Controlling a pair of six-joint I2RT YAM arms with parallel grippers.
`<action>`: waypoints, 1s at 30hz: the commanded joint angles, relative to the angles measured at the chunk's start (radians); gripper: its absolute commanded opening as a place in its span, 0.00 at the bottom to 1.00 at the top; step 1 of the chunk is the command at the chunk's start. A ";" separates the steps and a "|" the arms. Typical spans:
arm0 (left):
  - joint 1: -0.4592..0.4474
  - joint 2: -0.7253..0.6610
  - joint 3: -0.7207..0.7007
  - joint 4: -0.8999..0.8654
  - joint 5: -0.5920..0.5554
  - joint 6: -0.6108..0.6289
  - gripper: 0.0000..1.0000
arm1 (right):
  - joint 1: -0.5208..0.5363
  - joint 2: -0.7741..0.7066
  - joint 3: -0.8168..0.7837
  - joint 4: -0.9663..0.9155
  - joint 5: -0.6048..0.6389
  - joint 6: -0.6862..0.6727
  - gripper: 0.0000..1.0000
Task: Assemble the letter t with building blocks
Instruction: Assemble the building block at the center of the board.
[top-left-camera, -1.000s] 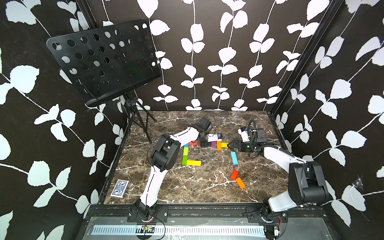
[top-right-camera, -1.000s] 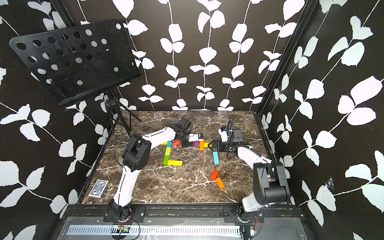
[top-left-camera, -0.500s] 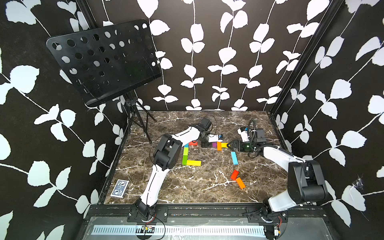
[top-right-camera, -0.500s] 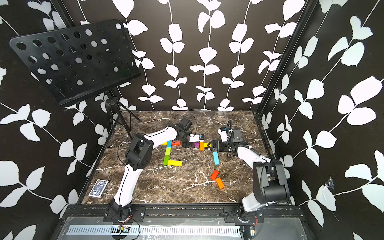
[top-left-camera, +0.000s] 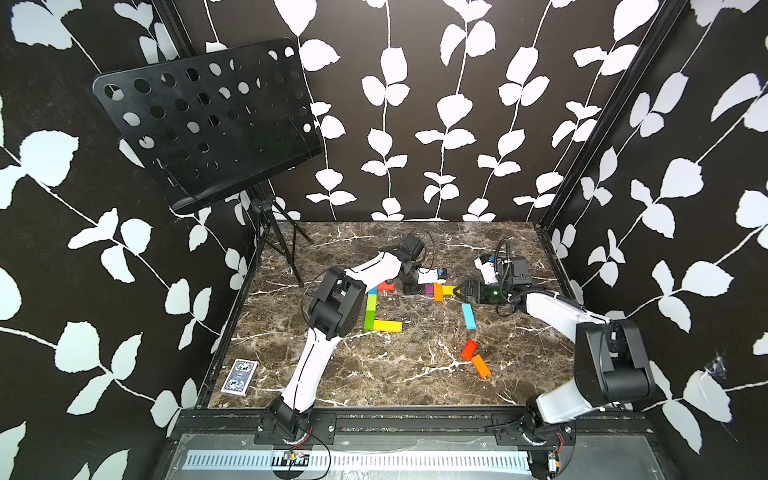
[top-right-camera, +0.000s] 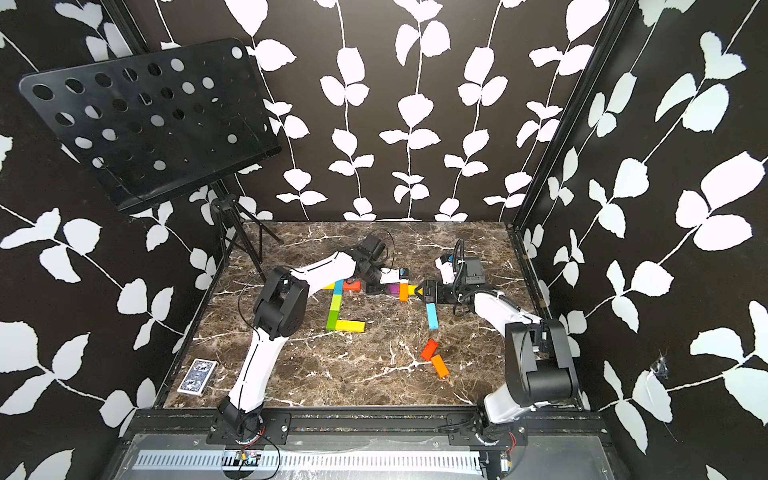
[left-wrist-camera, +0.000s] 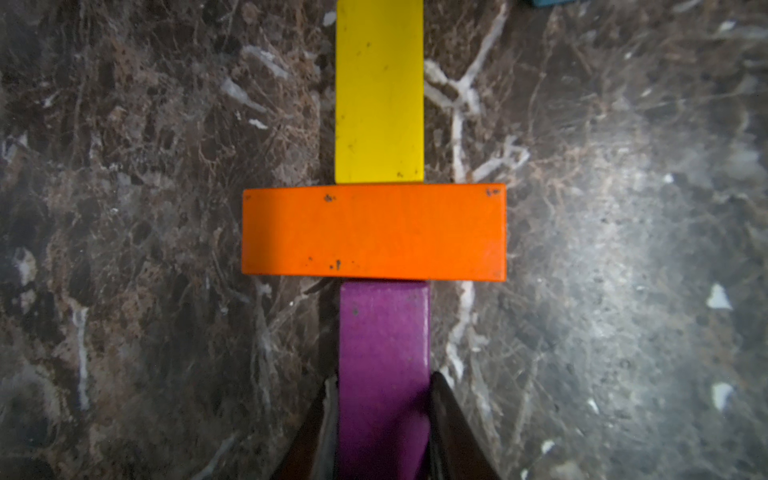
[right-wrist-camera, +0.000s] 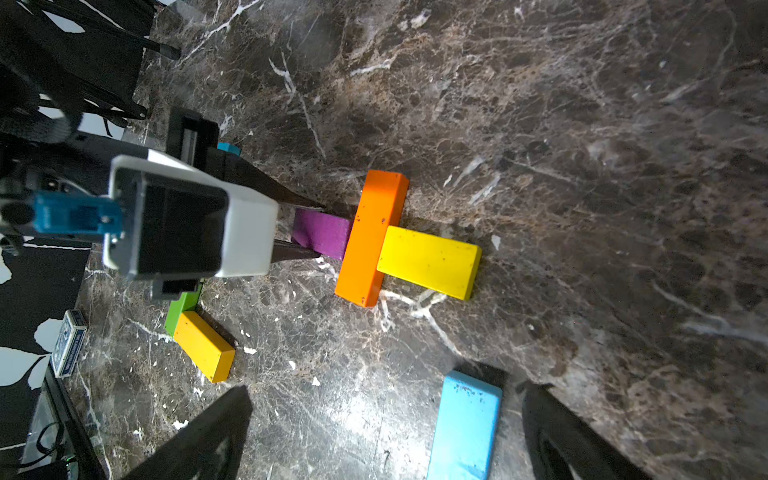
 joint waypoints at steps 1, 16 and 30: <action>-0.001 0.013 0.021 -0.042 0.013 0.015 0.09 | -0.004 0.009 0.005 0.021 -0.018 -0.011 0.99; 0.000 0.010 0.022 -0.066 0.026 0.011 0.16 | -0.004 0.021 0.010 0.022 -0.029 -0.009 0.99; 0.000 0.010 0.018 -0.055 0.028 0.011 0.27 | -0.005 0.018 0.014 0.017 -0.034 -0.013 0.99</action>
